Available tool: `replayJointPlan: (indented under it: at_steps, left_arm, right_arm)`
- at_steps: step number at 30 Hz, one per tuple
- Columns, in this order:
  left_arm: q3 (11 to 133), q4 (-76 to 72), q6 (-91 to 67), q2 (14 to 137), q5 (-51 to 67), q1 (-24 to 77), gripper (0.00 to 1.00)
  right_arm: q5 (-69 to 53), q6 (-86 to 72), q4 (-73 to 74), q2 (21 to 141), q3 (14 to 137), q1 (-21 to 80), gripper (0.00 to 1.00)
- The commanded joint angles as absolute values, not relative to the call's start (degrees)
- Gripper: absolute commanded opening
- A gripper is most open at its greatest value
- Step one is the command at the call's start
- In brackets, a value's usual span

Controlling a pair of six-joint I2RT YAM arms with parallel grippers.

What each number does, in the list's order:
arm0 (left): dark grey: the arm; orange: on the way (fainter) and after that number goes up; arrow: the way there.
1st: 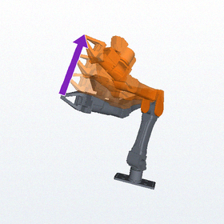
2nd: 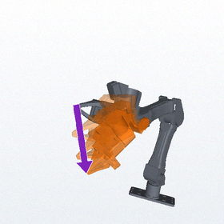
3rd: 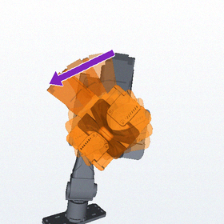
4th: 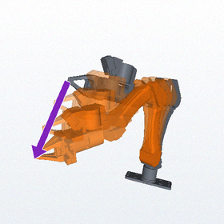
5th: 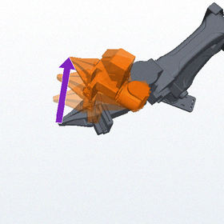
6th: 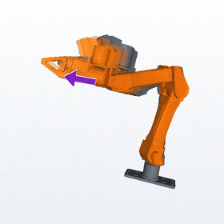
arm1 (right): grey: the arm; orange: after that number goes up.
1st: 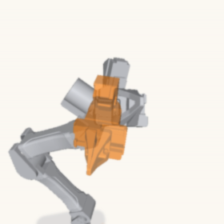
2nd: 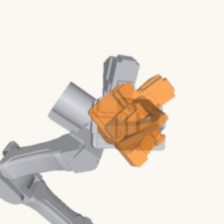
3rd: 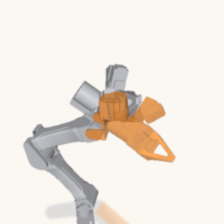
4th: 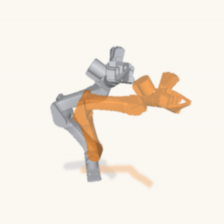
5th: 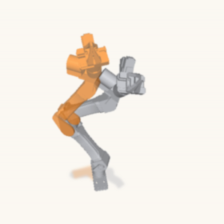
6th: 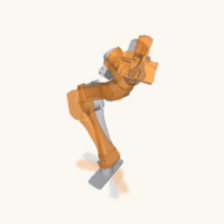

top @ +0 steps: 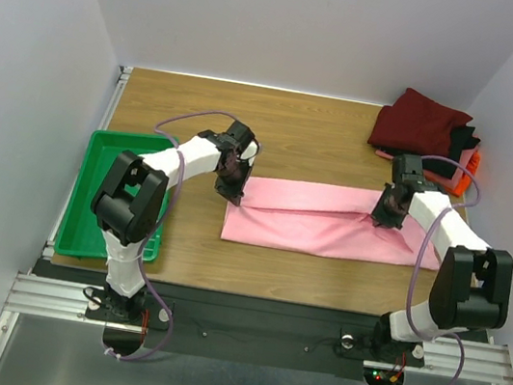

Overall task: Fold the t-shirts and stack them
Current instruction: Fold the tshirt

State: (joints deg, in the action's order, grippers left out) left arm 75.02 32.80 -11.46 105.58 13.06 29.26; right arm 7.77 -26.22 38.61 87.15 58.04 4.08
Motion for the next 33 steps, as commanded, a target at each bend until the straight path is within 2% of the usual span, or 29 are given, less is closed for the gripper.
replayJointPlan:
  at_steps: [1, 15, 17, 18, 19, 21, 22, 23, 25, 30, 33]
  left_arm:
    - [76.7, 36.0, -10.2, 100.7, 9.4, 29.4, 0.0]
    - [74.8, 38.3, -9.8, 100.1, 7.3, 28.7, 0.0]
    - [74.5, 38.8, -10.1, 100.0, 6.1, 28.6, 0.01]
    - [74.5, 39.5, -10.8, 100.0, 5.4, 28.6, 0.05]
    - [74.9, 40.1, -11.2, 100.0, 4.6, 28.5, 0.28]
    - [75.9, 41.6, -11.9, 99.0, 1.7, 28.5, 0.48]
    - [77.2, 42.0, -12.1, 98.4, 0.9, 28.4, 0.65]
    - [78.2, 42.7, -12.2, 97.6, -1.3, 28.3, 0.72]
    - [82.1, 43.2, -11.9, 97.6, -2.5, 28.1, 0.81]
    - [91.1, 40.8, -11.5, 101.9, -0.3, 28.0, 0.84]
    - [96.4, 38.0, -11.8, 106.7, 6.0, 28.1, 0.84]
  right_arm:
    - [9.9, -23.1, 45.3, 83.7, 59.9, 3.8, 0.0]
    - [6.2, -22.3, 49.7, 87.2, 58.4, 3.9, 0.0]
    - [4.9, -22.3, 49.7, 87.7, 58.4, 3.8, 0.06]
    - [4.6, -22.1, 49.8, 87.5, 58.6, 3.9, 0.18]
    - [4.5, -21.9, 49.9, 87.3, 58.9, 3.9, 0.27]
    - [4.4, -21.5, 50.5, 86.2, 61.0, 3.9, 0.43]
    - [4.7, -21.4, 51.4, 85.8, 61.9, 3.9, 0.5]
    - [4.9, -21.6, 51.7, 85.4, 64.4, 3.8, 0.53]
    - [5.8, -22.8, 51.9, 84.7, 67.0, 3.8, 0.59]
    - [7.6, -25.2, 51.1, 86.8, 73.0, 3.4, 0.61]
    - [8.3, -26.3, 48.4, 87.8, 73.3, 1.9, 0.61]
